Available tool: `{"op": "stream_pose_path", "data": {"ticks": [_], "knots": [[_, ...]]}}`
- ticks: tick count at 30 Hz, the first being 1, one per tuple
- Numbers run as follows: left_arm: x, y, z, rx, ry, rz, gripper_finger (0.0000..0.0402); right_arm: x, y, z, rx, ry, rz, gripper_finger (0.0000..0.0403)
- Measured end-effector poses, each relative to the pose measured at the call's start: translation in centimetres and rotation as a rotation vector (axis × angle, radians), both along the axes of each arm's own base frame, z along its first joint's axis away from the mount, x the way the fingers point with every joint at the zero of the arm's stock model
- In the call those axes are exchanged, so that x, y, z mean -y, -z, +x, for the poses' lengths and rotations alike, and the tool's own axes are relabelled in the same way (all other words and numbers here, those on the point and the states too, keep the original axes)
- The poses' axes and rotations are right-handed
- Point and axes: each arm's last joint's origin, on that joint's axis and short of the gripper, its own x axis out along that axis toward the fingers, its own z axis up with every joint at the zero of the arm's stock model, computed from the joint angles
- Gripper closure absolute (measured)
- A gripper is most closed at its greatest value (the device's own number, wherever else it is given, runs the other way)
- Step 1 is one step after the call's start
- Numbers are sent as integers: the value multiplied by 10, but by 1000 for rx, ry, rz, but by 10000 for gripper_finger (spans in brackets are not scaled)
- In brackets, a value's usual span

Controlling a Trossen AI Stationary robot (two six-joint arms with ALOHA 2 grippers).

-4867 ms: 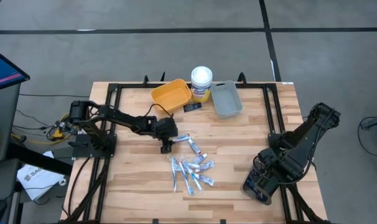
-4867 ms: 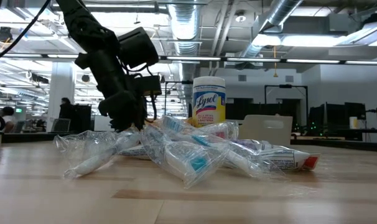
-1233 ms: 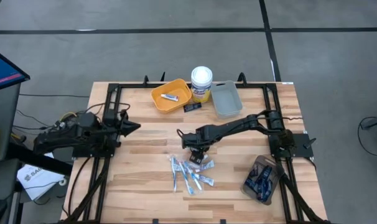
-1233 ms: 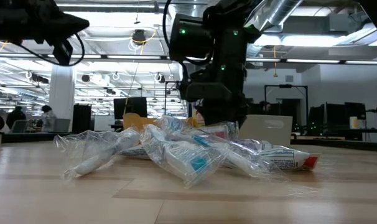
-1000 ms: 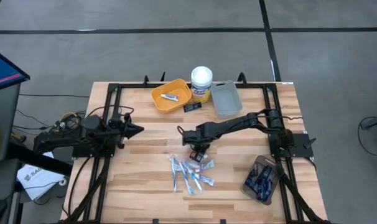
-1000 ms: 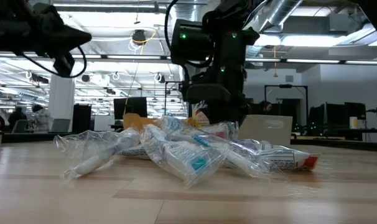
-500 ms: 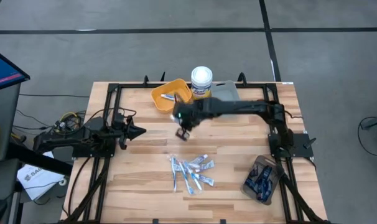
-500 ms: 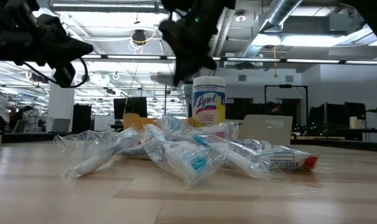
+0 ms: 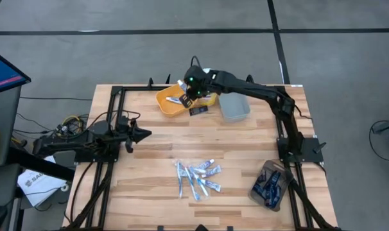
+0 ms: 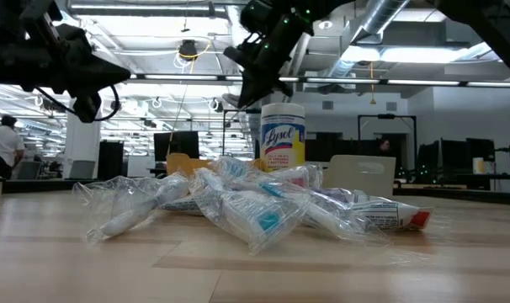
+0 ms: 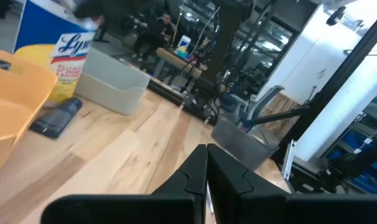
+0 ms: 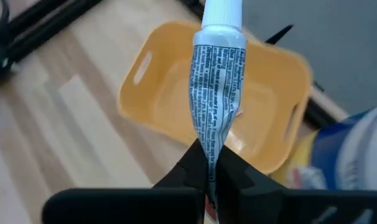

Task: Pick & Place Travel size toiletries
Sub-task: Put the violet toothpaste into the yellow bin, then put the blue toothbrush into the gray bin

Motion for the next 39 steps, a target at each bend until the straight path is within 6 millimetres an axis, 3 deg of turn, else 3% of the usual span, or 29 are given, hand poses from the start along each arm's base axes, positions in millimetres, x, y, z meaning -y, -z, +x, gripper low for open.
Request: {"op": "stream_pose_path", "data": {"ticks": [5, 11, 13, 16, 23, 28, 35, 37, 39], "knots": [[0, 2, 1, -18, 0, -3, 398, 8, -3, 4, 64, 15, -27, 401], [0, 2, 2, -27, -1, -6, 397, -2, 20, 30, 96, -7, -73, 401], [0, 2, 2, -26, -1, -6, 398, -6, 29, 29, 33, 5, -79, 401], [0, 2, 3, -29, -1, -7, 399, -7, 34, 40, 74, 11, -130, 401], [0, 3, 3, -40, -1, -8, 400, -15, 46, 47, 36, -5, -160, 386], [0, 2, 3, -32, -1, -7, 400, -20, 48, 51, 28, -61, -204, 334], [0, -1, 3, 3, -1, -3, 400, -20, 46, 49, 19, -52, -175, 229], [0, -4, 3, 36, -1, 0, 400, -22, 35, 43, 7, -70, -119, 208], [0, -8, 3, 82, 0, -13, 400, -28, 7, 37, 51, -105, -110, 196]]}}
